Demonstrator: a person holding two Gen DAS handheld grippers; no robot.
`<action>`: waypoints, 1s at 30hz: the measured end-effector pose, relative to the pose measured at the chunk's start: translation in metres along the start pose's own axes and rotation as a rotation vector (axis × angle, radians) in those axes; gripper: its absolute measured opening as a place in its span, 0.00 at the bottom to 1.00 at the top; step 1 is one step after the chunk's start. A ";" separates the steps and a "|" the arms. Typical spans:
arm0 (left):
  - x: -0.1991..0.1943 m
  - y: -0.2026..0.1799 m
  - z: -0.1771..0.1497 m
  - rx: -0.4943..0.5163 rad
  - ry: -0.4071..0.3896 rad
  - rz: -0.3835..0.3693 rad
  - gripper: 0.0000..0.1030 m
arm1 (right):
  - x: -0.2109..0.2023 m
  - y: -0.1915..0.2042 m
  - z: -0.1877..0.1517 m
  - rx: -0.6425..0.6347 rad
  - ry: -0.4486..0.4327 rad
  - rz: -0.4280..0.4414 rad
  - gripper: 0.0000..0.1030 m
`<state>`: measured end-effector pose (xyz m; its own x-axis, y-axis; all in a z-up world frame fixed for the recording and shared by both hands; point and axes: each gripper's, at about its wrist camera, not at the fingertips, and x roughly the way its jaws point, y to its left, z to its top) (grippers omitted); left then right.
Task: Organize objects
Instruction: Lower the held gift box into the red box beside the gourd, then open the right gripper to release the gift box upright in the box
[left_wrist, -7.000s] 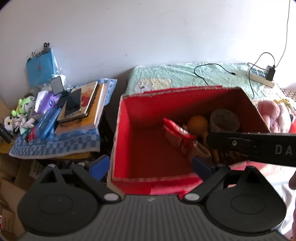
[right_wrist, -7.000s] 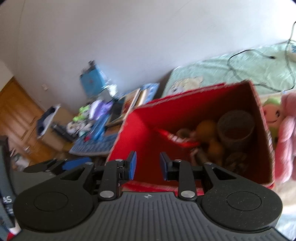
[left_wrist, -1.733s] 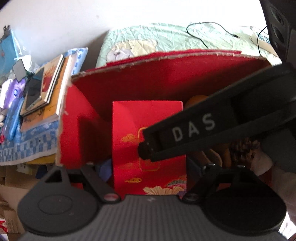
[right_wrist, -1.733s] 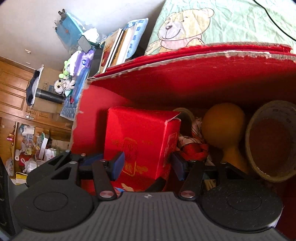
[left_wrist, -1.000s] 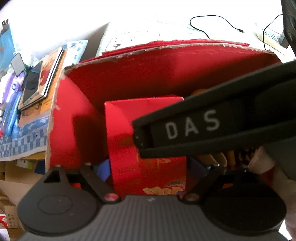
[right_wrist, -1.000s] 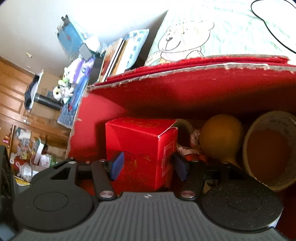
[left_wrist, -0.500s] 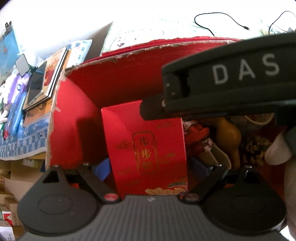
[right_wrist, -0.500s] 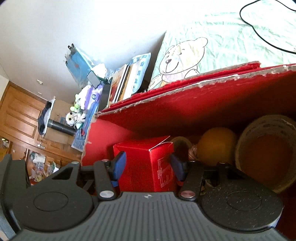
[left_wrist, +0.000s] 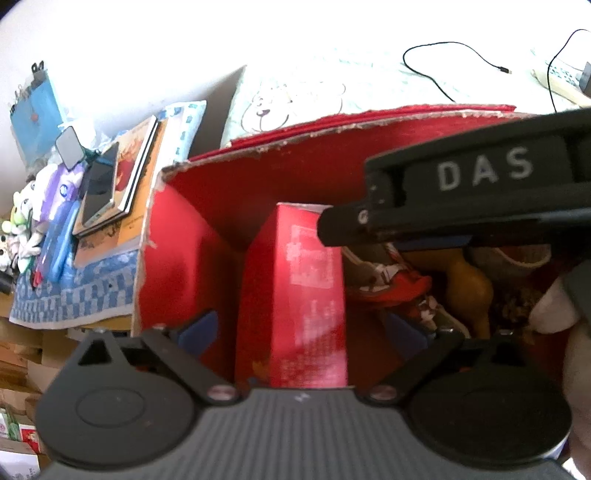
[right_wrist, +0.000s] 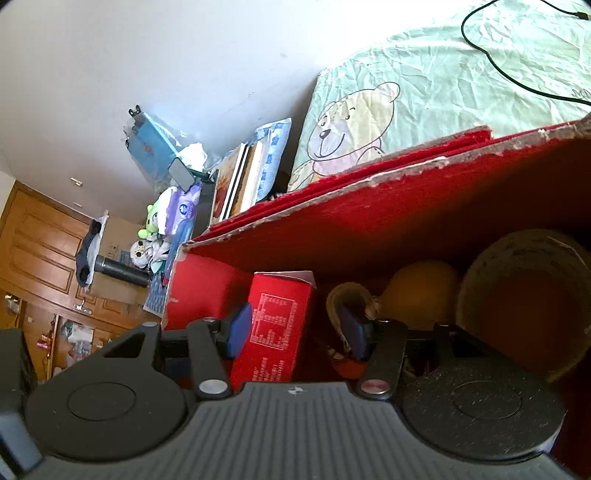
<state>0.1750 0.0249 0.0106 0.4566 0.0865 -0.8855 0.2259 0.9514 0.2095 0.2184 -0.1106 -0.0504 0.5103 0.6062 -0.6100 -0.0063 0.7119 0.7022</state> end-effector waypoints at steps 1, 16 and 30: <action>0.001 -0.002 0.001 -0.001 0.004 -0.009 0.95 | 0.000 0.000 0.000 -0.001 0.000 -0.001 0.56; 0.002 -0.017 0.005 0.025 -0.048 -0.008 0.96 | -0.001 -0.002 0.001 0.003 -0.011 -0.019 0.56; 0.012 -0.018 0.011 0.043 -0.091 -0.074 0.95 | -0.002 -0.004 0.002 0.004 -0.060 -0.080 0.56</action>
<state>0.1857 0.0055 0.0003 0.5129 -0.0130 -0.8584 0.2978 0.9405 0.1637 0.2193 -0.1153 -0.0510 0.5594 0.5251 -0.6413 0.0397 0.7559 0.6535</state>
